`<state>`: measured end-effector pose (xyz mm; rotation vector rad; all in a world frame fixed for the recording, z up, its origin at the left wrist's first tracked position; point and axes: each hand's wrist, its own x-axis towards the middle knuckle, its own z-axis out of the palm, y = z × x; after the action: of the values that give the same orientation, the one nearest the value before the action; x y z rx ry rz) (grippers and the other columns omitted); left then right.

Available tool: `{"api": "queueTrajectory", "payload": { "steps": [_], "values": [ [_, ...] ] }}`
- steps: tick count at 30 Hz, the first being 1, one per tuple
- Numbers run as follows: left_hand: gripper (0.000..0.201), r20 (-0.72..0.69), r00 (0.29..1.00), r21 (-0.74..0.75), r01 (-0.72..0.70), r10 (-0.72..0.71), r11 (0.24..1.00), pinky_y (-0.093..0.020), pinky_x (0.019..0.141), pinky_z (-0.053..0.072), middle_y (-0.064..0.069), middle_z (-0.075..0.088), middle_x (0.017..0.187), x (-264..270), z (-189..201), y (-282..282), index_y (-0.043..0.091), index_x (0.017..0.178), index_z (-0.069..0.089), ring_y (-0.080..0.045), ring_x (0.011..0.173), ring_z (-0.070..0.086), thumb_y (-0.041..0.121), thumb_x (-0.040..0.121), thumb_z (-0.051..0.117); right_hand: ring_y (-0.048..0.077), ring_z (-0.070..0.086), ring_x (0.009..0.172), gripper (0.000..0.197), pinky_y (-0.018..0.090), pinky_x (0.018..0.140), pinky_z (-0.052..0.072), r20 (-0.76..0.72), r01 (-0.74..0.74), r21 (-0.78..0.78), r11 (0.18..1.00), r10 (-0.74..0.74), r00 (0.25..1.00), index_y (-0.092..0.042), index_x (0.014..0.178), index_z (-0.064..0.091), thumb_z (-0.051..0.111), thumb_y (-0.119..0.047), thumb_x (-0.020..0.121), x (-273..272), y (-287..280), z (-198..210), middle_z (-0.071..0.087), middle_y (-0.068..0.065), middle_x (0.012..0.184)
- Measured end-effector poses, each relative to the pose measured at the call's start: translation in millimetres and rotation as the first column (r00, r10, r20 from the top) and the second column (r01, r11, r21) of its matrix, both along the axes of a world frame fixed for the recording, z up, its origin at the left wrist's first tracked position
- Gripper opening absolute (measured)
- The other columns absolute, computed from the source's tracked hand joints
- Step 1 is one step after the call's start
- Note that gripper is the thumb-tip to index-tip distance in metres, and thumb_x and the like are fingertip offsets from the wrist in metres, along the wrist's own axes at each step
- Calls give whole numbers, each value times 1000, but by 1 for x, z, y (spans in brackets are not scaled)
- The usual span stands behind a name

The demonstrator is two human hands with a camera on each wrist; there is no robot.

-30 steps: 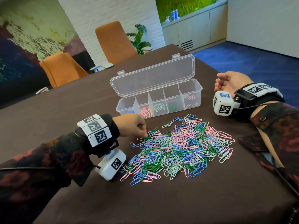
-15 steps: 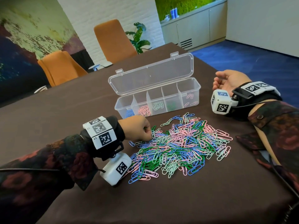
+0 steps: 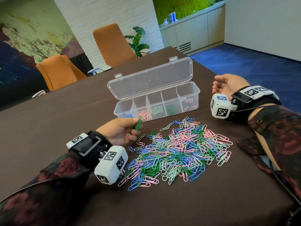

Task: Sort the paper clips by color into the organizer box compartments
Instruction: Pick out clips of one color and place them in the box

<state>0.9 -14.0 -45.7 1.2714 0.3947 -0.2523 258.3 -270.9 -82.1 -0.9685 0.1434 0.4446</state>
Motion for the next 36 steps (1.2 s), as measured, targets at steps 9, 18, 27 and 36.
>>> {"api": "queueTrajectory", "payload": {
  "steps": [9, 18, 27, 36],
  "values": [
    [50, 148, 964, -458, -132, 221, 879, -23, 44, 45, -6, 57, 75, 4, -17, -17, 6, 79, 56, -15, 57, 55, -3, 40, 86, 12, 47, 60, 10, 17, 46, 46, 3, -3, -13, 1000, 3, 1000, -11, 86, 57, 49, -14, 92, 1, -1, 0, 50, 3, 76],
    [50, 122, 949, -401, -219, 289, 889, -28, 54, 56, -19, 67, 101, 6, -17, -19, -4, 103, 66, -29, 75, 70, 24, 63, 76, 13, 44, 61, 13, 14, 43, 44, 25, -30, 11, 1000, 29, 999, -10, 84, 53, 46, -15, 94, 0, 0, 1, 46, 3, 75],
    [38, 126, 941, -322, -260, 313, 911, -16, 31, 12, 7, 27, 44, 16, -6, -41, 19, 57, 43, -5, 31, 25, 32, 93, 40, 13, 46, 61, 11, 16, 45, 44, 5, -21, 5, 1000, 21, 1000, -10, 84, 55, 48, -15, 92, 1, -1, 0, 49, 3, 76],
    [43, 360, 858, -120, -348, 367, 930, -20, 40, 22, 6, 24, 40, 88, 41, -71, 19, 60, 32, -8, 34, 22, 33, 101, 35, 14, 46, 60, 10, 21, 47, 44, 3, -27, 3, 1000, 27, 1000, -10, 85, 55, 48, -14, 91, -1, -1, 1, 49, 3, 75]
  ]
}}
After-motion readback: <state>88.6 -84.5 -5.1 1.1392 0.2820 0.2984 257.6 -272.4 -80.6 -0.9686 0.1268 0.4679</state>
